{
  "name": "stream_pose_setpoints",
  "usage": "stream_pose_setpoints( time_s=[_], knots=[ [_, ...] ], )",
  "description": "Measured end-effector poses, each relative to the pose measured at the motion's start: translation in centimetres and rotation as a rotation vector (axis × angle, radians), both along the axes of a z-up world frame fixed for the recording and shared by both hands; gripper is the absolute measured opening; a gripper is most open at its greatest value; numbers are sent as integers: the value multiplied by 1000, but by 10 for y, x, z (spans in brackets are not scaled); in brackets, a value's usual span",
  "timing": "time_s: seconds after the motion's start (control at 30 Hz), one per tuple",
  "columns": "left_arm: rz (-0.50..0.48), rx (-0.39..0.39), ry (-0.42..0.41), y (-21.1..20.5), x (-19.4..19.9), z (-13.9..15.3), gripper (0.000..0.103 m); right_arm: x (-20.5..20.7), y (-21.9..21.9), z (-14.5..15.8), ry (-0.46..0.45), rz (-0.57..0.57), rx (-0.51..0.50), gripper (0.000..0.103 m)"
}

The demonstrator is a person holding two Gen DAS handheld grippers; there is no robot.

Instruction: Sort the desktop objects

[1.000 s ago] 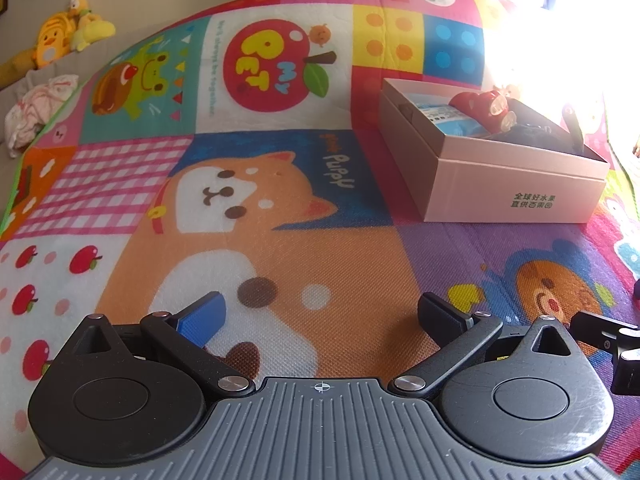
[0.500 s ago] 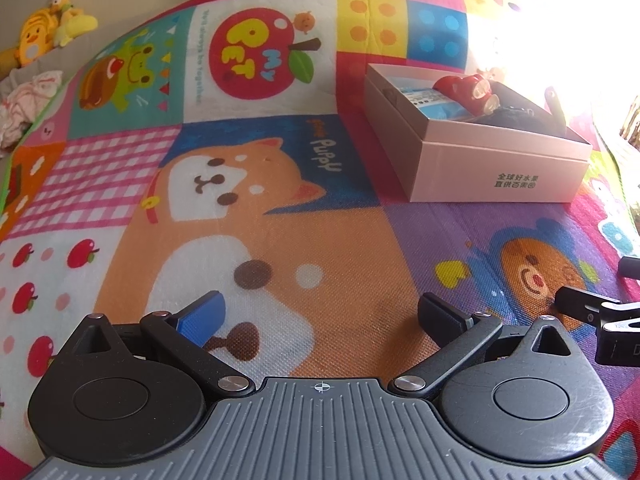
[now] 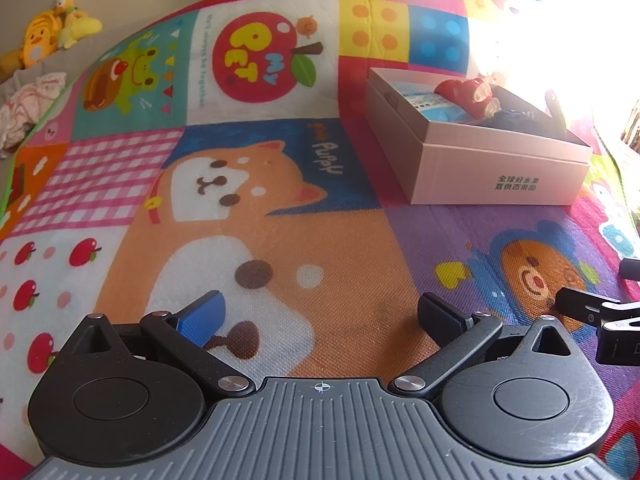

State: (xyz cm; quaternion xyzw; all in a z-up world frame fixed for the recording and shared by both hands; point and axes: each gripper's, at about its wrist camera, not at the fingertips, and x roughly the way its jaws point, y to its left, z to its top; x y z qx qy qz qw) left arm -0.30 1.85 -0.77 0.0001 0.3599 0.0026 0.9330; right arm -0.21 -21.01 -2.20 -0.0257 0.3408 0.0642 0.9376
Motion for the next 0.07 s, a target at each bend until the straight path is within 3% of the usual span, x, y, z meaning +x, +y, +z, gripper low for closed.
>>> stream_pose_setpoints(
  time_s=[0.07],
  knots=[
    [-3,-6,2,1,0,0,103,0,0,0,0,0,0,103]
  ],
)
